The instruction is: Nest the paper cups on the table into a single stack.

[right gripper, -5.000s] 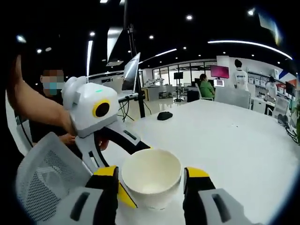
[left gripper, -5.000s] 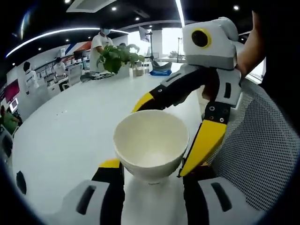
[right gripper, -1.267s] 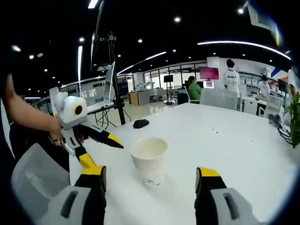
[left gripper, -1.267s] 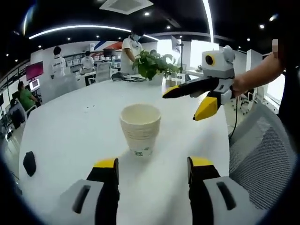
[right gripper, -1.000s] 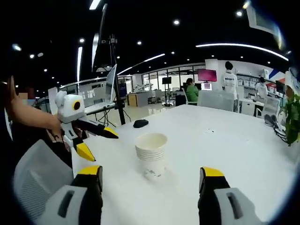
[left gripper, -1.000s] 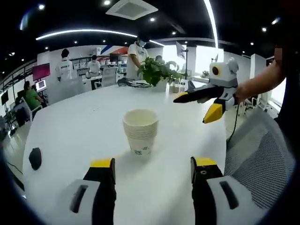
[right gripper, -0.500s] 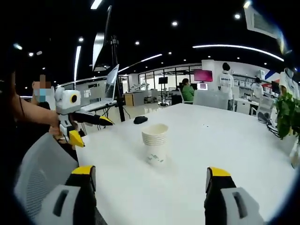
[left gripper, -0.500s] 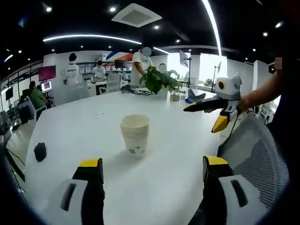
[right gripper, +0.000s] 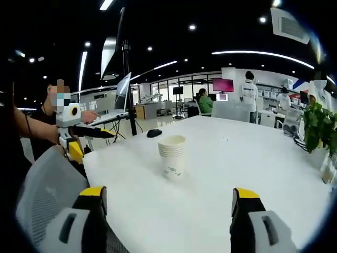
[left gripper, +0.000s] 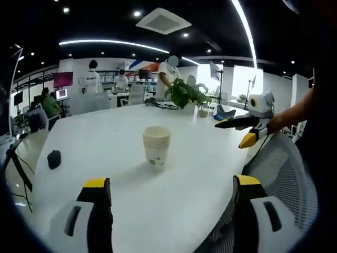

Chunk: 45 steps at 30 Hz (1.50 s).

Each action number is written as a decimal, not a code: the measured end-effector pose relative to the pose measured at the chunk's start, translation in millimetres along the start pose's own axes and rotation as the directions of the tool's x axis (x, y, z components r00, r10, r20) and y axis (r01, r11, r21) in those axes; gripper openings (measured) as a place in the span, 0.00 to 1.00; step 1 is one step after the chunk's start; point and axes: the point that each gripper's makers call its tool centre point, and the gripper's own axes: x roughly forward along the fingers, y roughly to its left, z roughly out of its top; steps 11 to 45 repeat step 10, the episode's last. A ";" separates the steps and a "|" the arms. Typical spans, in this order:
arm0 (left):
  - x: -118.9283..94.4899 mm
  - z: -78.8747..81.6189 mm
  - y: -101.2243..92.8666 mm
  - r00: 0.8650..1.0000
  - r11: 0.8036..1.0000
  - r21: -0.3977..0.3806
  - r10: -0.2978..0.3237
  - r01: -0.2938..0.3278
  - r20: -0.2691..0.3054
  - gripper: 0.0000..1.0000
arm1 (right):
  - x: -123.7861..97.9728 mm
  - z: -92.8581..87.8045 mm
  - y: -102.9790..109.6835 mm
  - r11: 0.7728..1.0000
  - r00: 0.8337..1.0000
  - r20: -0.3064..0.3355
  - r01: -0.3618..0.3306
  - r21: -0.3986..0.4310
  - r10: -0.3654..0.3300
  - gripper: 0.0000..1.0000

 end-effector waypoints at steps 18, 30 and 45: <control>-0.3 -2.7 -4.3 1.000 1.000 -0.007 0.005 -0.005 0.001 0.95 | -3.0 -3.3 -4.4 1.000 1.000 0.001 0.012 0.005 -0.012 1.00; -0.3 -2.7 -4.3 1.000 1.000 -0.007 0.005 -0.005 0.001 0.95 | -3.0 -3.3 -4.4 1.000 1.000 0.001 0.012 0.005 -0.012 1.00; -0.3 -2.7 -4.3 1.000 1.000 -0.007 0.005 -0.005 0.001 0.95 | -3.0 -3.3 -4.4 1.000 1.000 0.001 0.012 0.005 -0.012 1.00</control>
